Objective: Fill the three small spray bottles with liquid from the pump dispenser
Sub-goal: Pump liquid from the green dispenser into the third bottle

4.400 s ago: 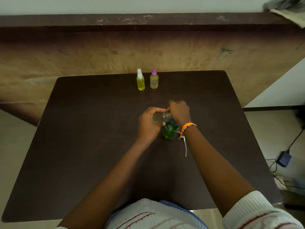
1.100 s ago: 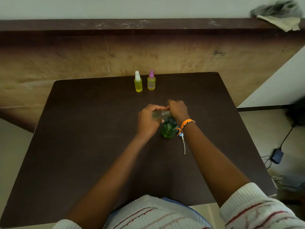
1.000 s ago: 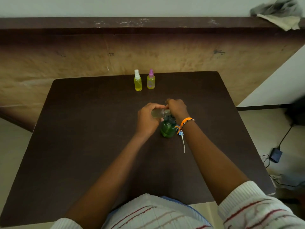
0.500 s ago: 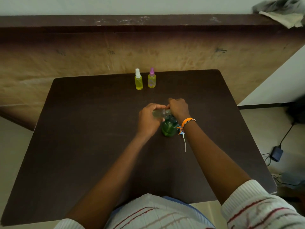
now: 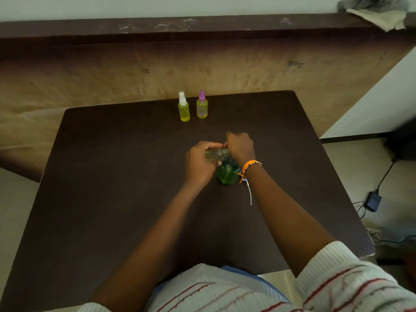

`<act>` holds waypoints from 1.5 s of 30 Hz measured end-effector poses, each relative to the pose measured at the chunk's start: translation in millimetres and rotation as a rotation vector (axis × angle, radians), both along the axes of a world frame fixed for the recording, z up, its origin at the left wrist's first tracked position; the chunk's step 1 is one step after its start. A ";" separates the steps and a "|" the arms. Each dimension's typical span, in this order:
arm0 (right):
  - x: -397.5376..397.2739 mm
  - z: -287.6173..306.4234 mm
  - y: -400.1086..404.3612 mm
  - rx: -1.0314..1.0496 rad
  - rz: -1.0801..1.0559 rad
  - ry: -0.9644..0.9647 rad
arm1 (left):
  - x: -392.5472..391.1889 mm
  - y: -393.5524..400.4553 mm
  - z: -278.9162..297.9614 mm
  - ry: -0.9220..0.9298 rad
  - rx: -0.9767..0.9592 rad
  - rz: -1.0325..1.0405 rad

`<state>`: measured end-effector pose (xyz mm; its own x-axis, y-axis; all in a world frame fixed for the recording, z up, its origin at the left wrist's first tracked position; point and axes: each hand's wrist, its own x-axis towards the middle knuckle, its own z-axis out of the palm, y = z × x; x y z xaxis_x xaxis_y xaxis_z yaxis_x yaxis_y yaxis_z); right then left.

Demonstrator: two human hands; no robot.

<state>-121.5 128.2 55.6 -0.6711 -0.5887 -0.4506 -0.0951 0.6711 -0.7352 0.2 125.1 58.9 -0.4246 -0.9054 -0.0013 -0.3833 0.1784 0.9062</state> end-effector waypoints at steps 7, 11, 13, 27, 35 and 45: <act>-1.7 5.3 -0.7 -0.004 0.032 -0.034 | 1.9 -0.2 5.6 -0.009 -0.025 -0.015; -3.7 4.5 -1.9 -0.002 0.043 -0.048 | 3.1 -0.9 9.0 0.002 -0.035 -0.022; -5.2 2.2 -1.9 -0.005 0.028 -0.053 | 3.4 0.7 8.7 0.001 -0.031 -0.019; -3.7 3.9 -0.2 0.000 0.018 -0.041 | 1.4 -0.3 13.1 -0.058 -0.037 -0.034; -5.7 8.6 -3.1 0.032 0.021 -0.061 | 0.9 -0.5 15.5 -0.045 -0.031 -0.033; -3.3 0.7 -2.3 0.020 -0.033 -0.015 | -1.7 -1.5 8.1 -0.053 -0.003 -0.013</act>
